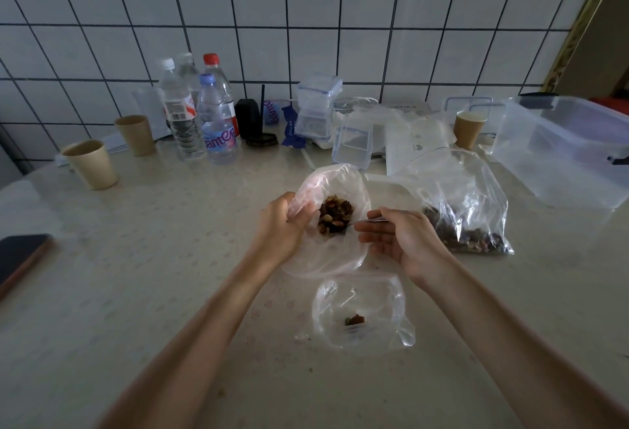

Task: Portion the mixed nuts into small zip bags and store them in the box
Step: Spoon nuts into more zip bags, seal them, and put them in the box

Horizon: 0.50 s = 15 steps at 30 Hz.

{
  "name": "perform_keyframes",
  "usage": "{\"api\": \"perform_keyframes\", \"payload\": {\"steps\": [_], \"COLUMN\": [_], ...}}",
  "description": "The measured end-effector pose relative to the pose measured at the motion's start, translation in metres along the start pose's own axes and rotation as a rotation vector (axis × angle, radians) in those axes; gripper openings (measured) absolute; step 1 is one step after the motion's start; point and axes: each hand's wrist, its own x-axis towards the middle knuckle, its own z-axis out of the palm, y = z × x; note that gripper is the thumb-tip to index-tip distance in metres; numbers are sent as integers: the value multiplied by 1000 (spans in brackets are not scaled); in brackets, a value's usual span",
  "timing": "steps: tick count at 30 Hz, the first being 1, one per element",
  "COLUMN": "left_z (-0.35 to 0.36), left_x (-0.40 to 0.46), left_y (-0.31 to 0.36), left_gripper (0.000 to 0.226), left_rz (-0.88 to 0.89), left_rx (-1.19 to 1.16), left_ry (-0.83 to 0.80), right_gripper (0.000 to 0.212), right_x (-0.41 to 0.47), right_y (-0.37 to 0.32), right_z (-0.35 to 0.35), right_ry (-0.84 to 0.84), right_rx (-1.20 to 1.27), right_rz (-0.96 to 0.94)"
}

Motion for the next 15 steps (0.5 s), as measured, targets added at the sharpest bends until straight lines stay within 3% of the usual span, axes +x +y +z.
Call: {"api": "perform_keyframes", "payload": {"steps": [3,6,12,15], "left_z": [-2,-4,-7,-11], "left_x": [3,7,8,10], "left_y": [-3,-7,-5,-6], "left_gripper": [31,27,47,43], "left_rz": [-16,-39,-73,-62], "left_rx": [-30,-22,16,57], "left_ry": [38,51,81,74], "right_gripper": [29,29,28,28], "right_x": [1,0,-7,-12], "right_y": [0,-1,-11,-20], "right_z": [-3,-6,-9,-7], "right_ry": [-10,-14,-30,-60], "right_rx": [74,84,100,108], "right_rz": [31,13,-49,-82]}}
